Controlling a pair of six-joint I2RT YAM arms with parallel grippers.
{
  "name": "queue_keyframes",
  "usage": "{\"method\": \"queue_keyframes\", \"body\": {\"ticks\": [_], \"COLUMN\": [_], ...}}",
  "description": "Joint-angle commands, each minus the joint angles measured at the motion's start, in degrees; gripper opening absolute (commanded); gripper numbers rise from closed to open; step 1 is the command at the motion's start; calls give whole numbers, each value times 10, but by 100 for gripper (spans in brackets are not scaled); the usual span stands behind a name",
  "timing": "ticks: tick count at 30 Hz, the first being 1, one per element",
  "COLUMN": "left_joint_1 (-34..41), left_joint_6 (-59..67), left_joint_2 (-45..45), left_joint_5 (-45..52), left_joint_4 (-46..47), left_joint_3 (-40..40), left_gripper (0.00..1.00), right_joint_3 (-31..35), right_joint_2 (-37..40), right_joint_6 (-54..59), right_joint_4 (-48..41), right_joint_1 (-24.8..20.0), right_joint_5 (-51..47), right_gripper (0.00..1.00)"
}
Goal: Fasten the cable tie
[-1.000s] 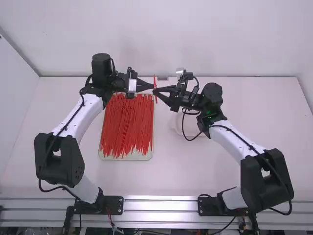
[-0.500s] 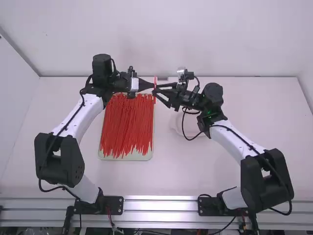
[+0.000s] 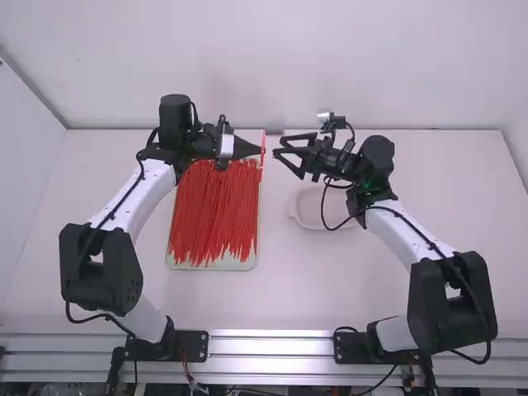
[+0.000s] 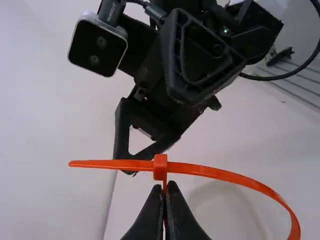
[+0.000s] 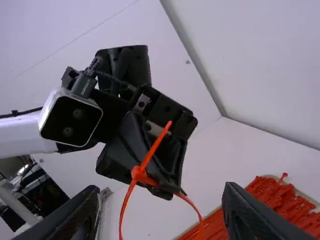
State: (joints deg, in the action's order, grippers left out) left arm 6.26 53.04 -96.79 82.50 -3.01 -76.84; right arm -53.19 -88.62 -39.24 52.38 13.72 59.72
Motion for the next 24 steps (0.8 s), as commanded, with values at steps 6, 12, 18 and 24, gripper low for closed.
{"method": "queue_keyframes", "body": {"ticks": [6,12,18,24], "left_joint_1": [15,23,27,28], "left_joint_6": [10,21,21,21], "left_joint_2": [3,3,3,3], "left_joint_5": [20,21,25,25], "left_joint_4": [27,41,53,56], "left_joint_3": [4,4,4,4], "left_gripper": [2,2,2,2], "right_joint_3": [-14,-14,-14,-14], "right_joint_2": [-2,-2,-2,-2], "right_joint_6": [-2,-6,-15,-13], "right_joint_4": [14,19,19,19], "right_joint_1": [25,28,24,31], "right_joint_5": [-6,-19,-17,-17], "right_gripper": [65,65,52,49]}}
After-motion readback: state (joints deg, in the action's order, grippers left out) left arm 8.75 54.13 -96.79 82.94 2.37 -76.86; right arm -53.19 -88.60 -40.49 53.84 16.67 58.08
